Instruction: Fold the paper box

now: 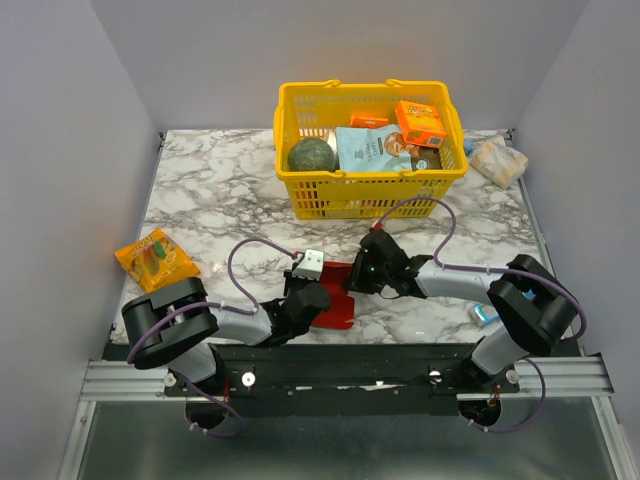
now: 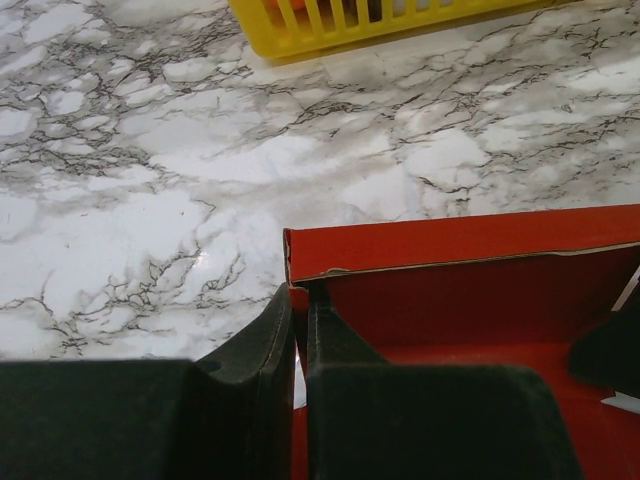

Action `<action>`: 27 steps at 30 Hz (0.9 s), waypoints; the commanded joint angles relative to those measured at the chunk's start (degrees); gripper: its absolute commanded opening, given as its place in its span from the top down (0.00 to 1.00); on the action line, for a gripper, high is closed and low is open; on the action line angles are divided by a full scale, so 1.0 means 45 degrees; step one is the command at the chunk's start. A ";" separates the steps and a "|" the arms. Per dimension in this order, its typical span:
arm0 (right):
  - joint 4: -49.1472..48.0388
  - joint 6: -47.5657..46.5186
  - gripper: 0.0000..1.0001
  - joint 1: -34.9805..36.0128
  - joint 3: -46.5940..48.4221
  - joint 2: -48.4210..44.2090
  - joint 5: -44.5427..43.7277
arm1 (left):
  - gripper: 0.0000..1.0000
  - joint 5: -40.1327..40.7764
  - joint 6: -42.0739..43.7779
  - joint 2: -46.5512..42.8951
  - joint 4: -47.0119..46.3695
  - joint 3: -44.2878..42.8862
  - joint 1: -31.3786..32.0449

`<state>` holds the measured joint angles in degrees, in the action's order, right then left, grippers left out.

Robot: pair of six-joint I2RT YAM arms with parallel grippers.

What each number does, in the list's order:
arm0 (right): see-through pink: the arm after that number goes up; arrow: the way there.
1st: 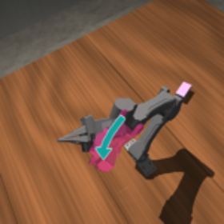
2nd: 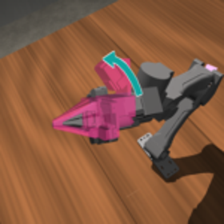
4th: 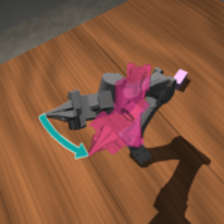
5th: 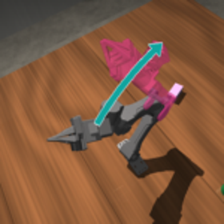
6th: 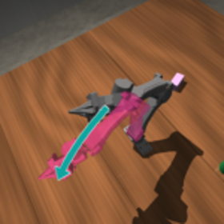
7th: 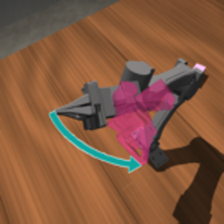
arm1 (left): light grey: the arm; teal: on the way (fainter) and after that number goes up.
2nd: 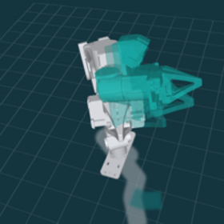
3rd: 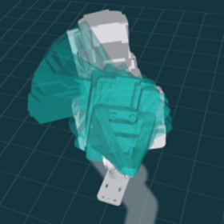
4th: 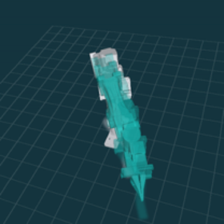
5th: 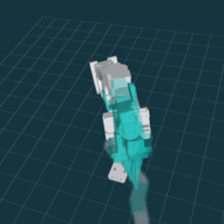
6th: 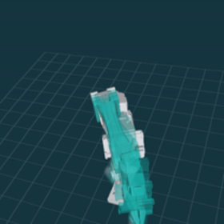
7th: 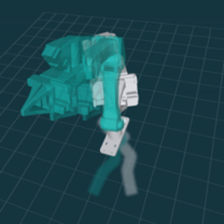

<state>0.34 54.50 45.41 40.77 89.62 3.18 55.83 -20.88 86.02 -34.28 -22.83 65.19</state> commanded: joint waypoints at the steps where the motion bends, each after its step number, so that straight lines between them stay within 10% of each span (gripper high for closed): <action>1: -0.0408 -0.0118 0.69 0.0515 0.0295 0.0066 -0.0140 | 1.00 -0.1665 -0.0417 0.0279 -0.0703 -0.0630 0.0397; 11: 0.1448 -0.0978 0.37 0.0632 -0.1559 -0.4419 -0.1097 | 1.00 -0.1685 -0.0769 -0.0462 -0.0097 -0.0181 -0.0970; 20: 0.3244 -0.1993 0.45 0.0165 -0.1837 -0.7768 -0.2405 | 1.00 -0.1704 -0.0730 -0.0619 -0.0194 -0.0044 -0.1127; 27: 0.2116 -0.3165 0.46 -0.3404 -0.1112 -0.6598 -0.1062 | 1.00 -0.1860 -0.0711 -0.0639 -0.0311 0.0015 -0.1127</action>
<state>12.23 44.60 37.06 33.39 56.82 -3.64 48.25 -23.59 84.36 -34.20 -23.53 60.23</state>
